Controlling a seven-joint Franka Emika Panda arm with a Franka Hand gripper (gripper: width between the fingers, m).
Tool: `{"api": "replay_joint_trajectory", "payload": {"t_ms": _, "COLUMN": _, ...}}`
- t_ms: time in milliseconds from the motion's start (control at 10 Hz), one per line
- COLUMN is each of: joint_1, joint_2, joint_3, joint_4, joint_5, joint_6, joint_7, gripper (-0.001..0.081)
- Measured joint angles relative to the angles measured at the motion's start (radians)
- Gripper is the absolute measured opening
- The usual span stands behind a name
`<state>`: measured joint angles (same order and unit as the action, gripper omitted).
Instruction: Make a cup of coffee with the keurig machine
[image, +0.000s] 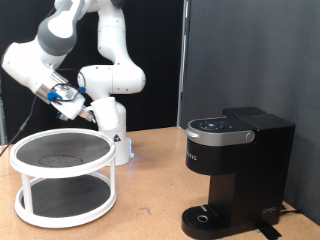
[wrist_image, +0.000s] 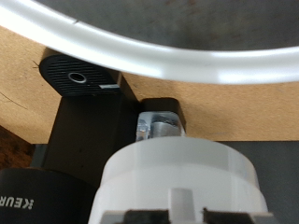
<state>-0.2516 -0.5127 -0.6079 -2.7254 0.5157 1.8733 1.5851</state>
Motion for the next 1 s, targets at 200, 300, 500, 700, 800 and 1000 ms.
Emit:
{"api": "replay_joint_trajectory", "payload": {"t_ms": 200, "joint_1": 0.042, "joint_2": 0.012, "joint_3": 0.062, "joint_4": -0.013, "joint_5": 0.058, "joint_6": 0.074, "joint_7": 0.039, "gripper": 0.0002}}
{"api": "replay_joint_trajectory", "payload": {"t_ms": 300, "joint_1": 0.063, "joint_2": 0.022, "joint_3": 0.089, "joint_4": -0.014, "joint_5": 0.085, "joint_6": 0.096, "joint_7": 0.068, "gripper": 0.0002}}
{"api": "replay_joint_trajectory", "payload": {"t_ms": 500, "joint_1": 0.102, "joint_2": 0.047, "joint_3": 0.139, "joint_4": -0.012, "joint_5": 0.153, "joint_6": 0.153, "joint_7": 0.128, "gripper": 0.0002}}
{"api": "replay_joint_trajectory", "payload": {"t_ms": 700, "joint_1": 0.139, "joint_2": 0.079, "joint_3": 0.193, "joint_4": -0.007, "joint_5": 0.243, "joint_6": 0.244, "joint_7": 0.204, "gripper": 0.0002}}
{"api": "replay_joint_trajectory", "payload": {"t_ms": 800, "joint_1": 0.155, "joint_2": 0.099, "joint_3": 0.217, "joint_4": 0.000, "joint_5": 0.285, "joint_6": 0.287, "joint_7": 0.240, "gripper": 0.0002}}
{"api": "replay_joint_trajectory", "payload": {"t_ms": 1000, "joint_1": 0.186, "joint_2": 0.147, "joint_3": 0.255, "joint_4": 0.025, "joint_5": 0.330, "joint_6": 0.334, "joint_7": 0.285, "gripper": 0.0002}}
